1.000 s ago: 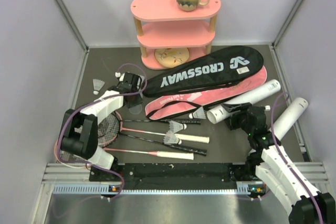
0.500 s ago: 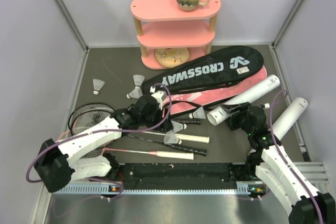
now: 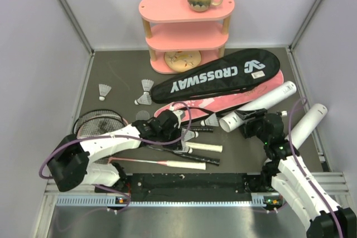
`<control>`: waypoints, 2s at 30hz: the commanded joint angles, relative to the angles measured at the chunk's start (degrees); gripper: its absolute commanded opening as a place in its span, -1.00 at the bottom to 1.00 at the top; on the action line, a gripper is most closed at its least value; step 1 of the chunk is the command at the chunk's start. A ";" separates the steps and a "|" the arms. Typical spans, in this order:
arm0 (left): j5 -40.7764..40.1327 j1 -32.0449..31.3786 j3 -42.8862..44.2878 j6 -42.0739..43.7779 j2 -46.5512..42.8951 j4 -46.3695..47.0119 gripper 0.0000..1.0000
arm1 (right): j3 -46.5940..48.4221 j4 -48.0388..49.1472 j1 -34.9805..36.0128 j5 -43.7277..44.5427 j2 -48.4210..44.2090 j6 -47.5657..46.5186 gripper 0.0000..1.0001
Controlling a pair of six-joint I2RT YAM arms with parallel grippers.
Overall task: Pack up the badminton gear
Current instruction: Pick up the shuttlecock at the center of the board, then place the shuttlecock at the shuttle tube.
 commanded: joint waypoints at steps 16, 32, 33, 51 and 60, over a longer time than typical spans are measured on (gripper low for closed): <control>-11.79 -8.61 5.89 1.40 -6.98 32.30 -1.00 | 1.54 6.00 -0.09 -7.19 6.08 20.19 -0.48; -15.76 -11.25 12.24 3.43 8.50 44.33 -1.00 | 1.54 6.09 0.00 -10.27 4.33 22.30 -0.49; -15.32 -11.25 12.85 3.60 9.38 44.87 -1.00 | 1.72 6.18 0.08 -10.27 4.06 22.31 -0.49; 3.20 -7.47 3.44 -4.92 7.62 64.37 0.72 | 1.19 8.81 0.00 -11.23 2.30 22.39 -0.49; 15.26 -5.10 12.16 -16.76 25.01 80.80 0.98 | 1.28 8.99 0.08 -11.85 1.78 22.83 -0.49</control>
